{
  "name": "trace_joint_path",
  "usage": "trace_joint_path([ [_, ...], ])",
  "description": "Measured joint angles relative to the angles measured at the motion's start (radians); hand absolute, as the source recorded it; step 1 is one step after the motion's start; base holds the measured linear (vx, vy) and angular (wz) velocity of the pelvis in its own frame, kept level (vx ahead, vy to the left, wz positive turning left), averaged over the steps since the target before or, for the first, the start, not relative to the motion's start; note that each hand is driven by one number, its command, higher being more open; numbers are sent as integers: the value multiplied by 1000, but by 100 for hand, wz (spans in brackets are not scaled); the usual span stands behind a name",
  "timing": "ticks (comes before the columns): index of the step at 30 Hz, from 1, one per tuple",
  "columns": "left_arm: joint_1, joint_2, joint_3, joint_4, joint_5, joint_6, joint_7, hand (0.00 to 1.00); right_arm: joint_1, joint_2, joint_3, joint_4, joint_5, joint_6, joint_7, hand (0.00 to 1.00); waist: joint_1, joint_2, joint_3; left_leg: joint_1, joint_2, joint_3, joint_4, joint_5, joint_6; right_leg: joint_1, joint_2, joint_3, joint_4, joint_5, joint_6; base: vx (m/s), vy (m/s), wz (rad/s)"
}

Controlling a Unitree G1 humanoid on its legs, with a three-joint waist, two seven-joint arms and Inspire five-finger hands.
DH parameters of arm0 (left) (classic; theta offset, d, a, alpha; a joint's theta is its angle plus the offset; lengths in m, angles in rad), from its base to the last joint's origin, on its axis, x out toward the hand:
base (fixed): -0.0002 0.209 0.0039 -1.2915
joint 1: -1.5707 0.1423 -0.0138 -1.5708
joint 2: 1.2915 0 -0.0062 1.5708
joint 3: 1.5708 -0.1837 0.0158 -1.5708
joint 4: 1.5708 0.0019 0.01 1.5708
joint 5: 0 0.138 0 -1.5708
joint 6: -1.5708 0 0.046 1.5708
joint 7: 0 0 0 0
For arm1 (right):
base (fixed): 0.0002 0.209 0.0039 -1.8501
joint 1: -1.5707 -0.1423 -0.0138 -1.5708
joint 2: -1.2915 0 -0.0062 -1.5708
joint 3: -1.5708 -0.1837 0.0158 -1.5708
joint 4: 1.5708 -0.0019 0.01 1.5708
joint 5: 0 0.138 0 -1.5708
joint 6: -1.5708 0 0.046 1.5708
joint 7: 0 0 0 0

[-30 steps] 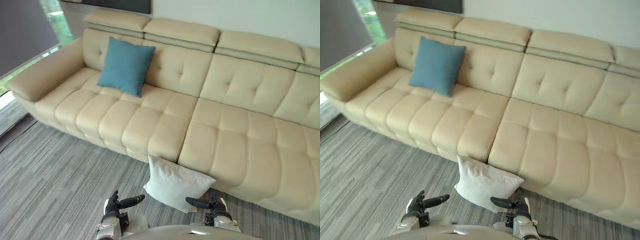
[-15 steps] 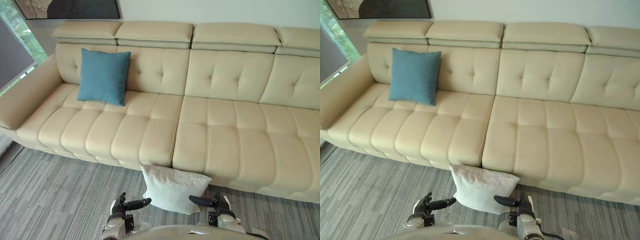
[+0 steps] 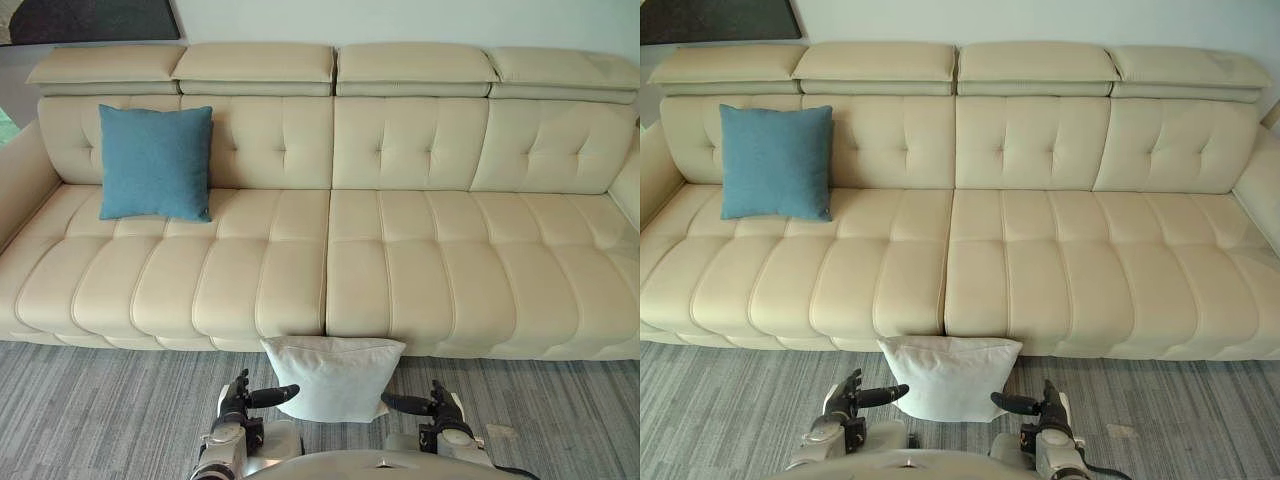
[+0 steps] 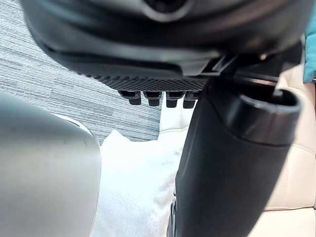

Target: Pick up cushions and gather them together orderly.

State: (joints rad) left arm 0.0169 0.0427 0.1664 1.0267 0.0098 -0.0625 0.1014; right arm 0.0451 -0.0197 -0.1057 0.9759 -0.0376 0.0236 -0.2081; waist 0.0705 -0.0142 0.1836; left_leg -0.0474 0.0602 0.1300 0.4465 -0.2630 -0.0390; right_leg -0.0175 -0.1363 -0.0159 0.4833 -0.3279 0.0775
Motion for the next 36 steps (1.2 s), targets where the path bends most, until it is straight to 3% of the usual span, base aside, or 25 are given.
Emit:
trace_joint_path([
  [6,-10,-2,-33,-13,-22,-2,16,100,-16,-20,-21,-5,32,-7,-29,100,1,21,23,-58,4,-7,94,-2,-2,-64,-6,-3,111,-38,-2,-9,-67,1],
  [8,-29,-1,-30,-25,-52,-4,37,100,-31,-19,-49,-24,57,-10,-47,100,0,31,53,-140,14,-31,193,-16,-5,-132,-2,-8,199,-61,-11,-162,-155,14],
  [9,-55,0,-20,-36,-101,-4,57,100,-64,-19,-83,-37,91,-15,-71,100,0,32,91,-243,25,-58,280,-38,-15,-230,4,-16,296,-93,-22,-246,-174,17],
  [11,-78,0,-4,-65,-138,-5,79,100,-92,-18,-106,-53,126,-18,-85,100,0,30,133,-328,39,-69,346,-62,-22,-316,12,-20,375,-117,-31,-226,-124,14],
  [15,-181,22,55,-104,-198,-8,117,100,-179,-21,-115,-80,197,-21,-120,100,1,-4,216,-545,61,-109,474,-89,-29,-530,32,-33,519,-135,-43,-286,-63,7],
  [18,-267,51,85,-116,-200,-8,135,100,-258,-30,-120,-99,211,-24,-135,100,0,-27,255,-699,70,-117,529,-72,-23,-687,37,-32,578,-122,-57,-232,19,-3],
  [21,-373,78,103,-123,-207,-8,151,100,-389,-42,-117,-103,239,-25,-151,100,-1,-31,297,-852,74,-123,555,-30,-18,-844,44,-32,607,-77,-66,-104,38,-3],
  [26,-526,109,112,-151,-207,-6,159,100,-565,-41,-106,-136,264,-29,-157,100,-5,-32,329,-1024,71,-137,586,10,-23,-1020,37,-35,654,-59,-71,-63,16,7],
  [34,-702,125,-80,-261,-195,-17,201,100,-767,-21,-30,-204,278,-51,-199,100,-9,-32,340,-1186,56,-162,583,58,-38,-1186,31,-53,683,-40,-75,-32,19,9],
  [35,-717,123,-90,-264,-195,-17,203,100,-779,-18,-26,-207,278,-51,-201,0,-13,-32,341,-1195,55,-167,581,62,-40,-1192,30,-58,683,-39,-76,-13,22,14],
  [36,-739,120,-115,-272,-195,-16,215,0,-792,-14,-19,-216,278,-51,-209,0,-16,-32,341,-1206,53,-171,575,69,-43,-1202,29,-63,683,-39,-77,-16,25,17],
])
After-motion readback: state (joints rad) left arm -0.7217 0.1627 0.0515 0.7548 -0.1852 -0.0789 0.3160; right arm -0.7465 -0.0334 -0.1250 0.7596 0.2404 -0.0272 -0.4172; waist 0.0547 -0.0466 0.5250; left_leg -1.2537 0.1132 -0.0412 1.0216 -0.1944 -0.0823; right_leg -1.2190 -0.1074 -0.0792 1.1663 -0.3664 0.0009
